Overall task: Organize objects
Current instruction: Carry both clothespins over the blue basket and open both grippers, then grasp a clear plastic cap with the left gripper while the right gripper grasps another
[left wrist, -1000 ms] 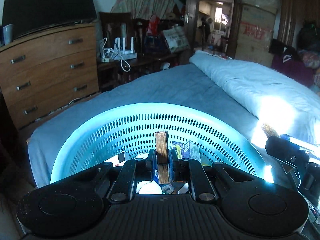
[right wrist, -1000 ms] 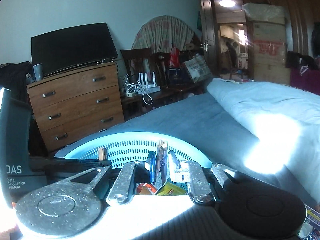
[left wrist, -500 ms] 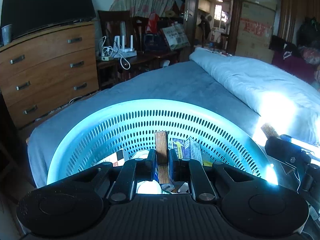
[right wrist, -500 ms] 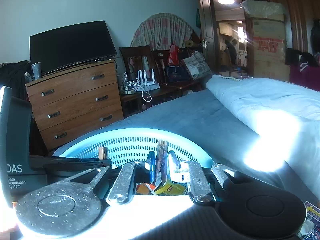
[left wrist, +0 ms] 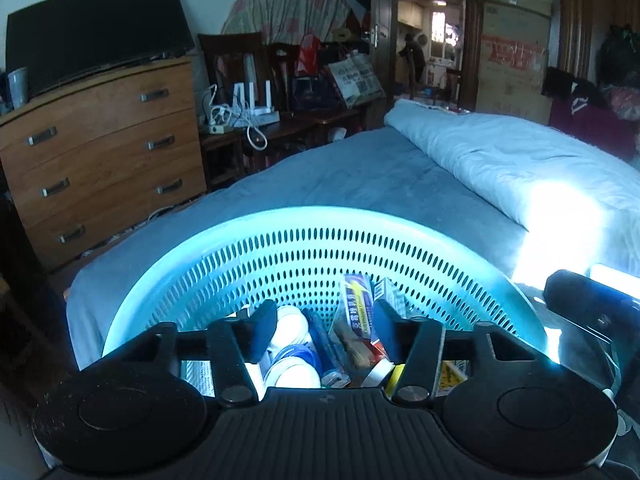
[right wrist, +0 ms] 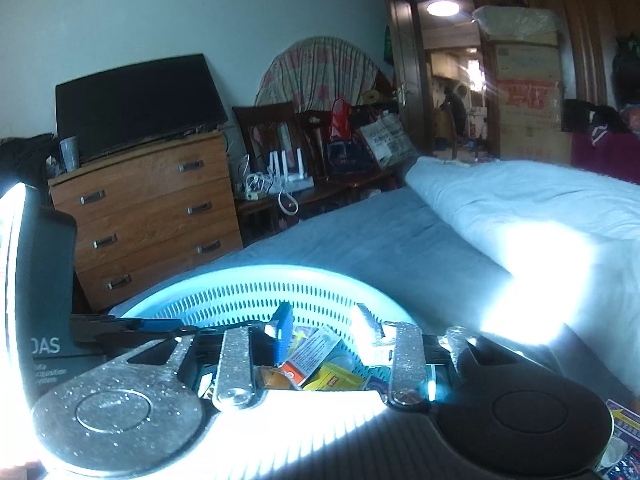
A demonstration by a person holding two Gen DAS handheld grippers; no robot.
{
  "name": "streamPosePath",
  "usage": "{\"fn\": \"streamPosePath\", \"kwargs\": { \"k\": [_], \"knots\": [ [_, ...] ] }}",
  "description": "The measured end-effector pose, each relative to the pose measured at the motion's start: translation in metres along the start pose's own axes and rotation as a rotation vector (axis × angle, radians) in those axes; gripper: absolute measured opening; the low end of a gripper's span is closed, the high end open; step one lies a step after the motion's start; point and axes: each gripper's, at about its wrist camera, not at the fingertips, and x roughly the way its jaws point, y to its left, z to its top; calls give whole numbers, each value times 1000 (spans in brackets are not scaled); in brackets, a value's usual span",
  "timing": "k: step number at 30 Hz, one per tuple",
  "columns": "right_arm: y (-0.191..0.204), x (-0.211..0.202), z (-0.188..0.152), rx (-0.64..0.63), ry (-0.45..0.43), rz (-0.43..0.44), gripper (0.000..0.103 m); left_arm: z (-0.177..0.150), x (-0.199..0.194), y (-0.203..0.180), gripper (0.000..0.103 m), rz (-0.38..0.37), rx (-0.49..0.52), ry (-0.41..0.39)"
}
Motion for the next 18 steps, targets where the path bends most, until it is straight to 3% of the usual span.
{"fn": "streamPosePath", "kwargs": {
  "k": [3,7,9,12,15,18],
  "knots": [
    [-13,-27,-15,-6,-47,-33,49,0,-11,-11,56,-27,12,-26],
    [-52,-82,-69,35,-59,-153,64,-5,-35,-51,56,-130,74,-80],
    [-78,-108,-103,71,-18,-229,66,-13,-50,-79,56,-213,118,-111],
    [-126,-142,-155,134,77,-356,65,-40,-67,-130,66,-331,220,-141],
    [-175,-165,-193,193,137,-468,59,-74,-60,-174,66,-421,290,-72],
    [-216,-164,-210,217,174,-512,56,-101,-43,-202,66,-452,324,14]
  ]
}}
